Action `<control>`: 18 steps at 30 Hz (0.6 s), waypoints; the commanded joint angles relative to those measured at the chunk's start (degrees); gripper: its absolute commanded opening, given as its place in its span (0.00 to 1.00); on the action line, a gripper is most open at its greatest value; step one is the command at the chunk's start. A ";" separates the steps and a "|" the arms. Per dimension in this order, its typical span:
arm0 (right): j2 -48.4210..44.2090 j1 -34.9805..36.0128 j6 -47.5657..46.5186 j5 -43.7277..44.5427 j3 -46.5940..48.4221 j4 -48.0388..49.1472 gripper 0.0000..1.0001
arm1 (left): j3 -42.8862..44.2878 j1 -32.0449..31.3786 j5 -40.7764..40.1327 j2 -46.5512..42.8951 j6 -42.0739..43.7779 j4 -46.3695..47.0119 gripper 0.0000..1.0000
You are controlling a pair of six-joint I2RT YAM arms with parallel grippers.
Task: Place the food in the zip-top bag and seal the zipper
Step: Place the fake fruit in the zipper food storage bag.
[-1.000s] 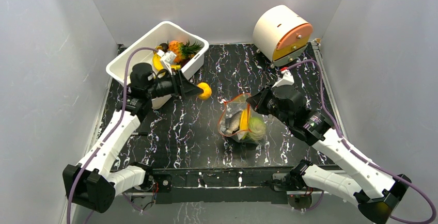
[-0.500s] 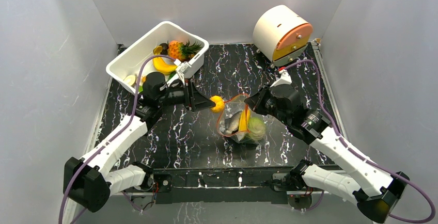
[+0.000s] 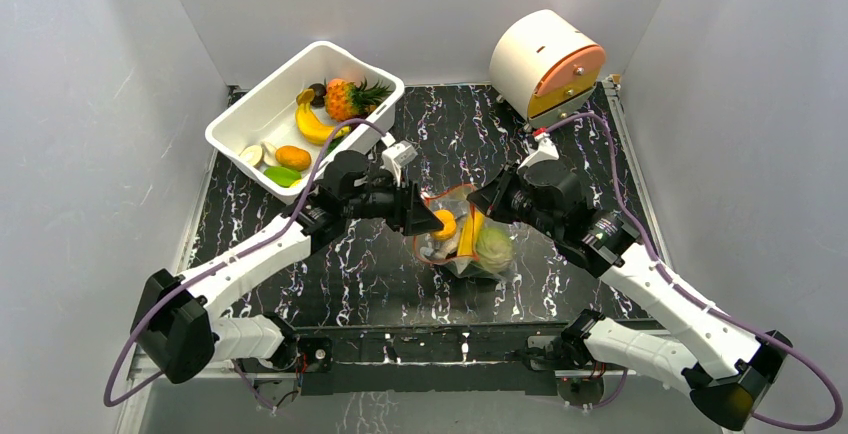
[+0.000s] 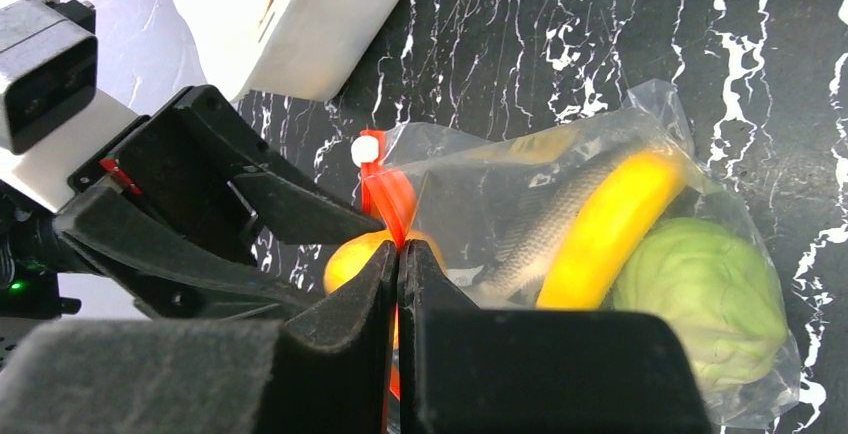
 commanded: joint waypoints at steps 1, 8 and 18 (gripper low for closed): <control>-1.90 -0.06 1.16 -1.55 2.23 2.77 0.00 | 3.14 -1.76 -7.71 0.21 7.24 -4.11 0.24; -0.91 -0.11 1.12 -2.76 3.83 3.03 0.00 | 3.87 -2.56 -7.77 0.68 7.38 -4.41 0.35; -1.61 -0.13 0.30 -2.78 2.70 2.95 0.00 | 6.03 -3.08 -9.68 0.39 10.20 -8.88 0.49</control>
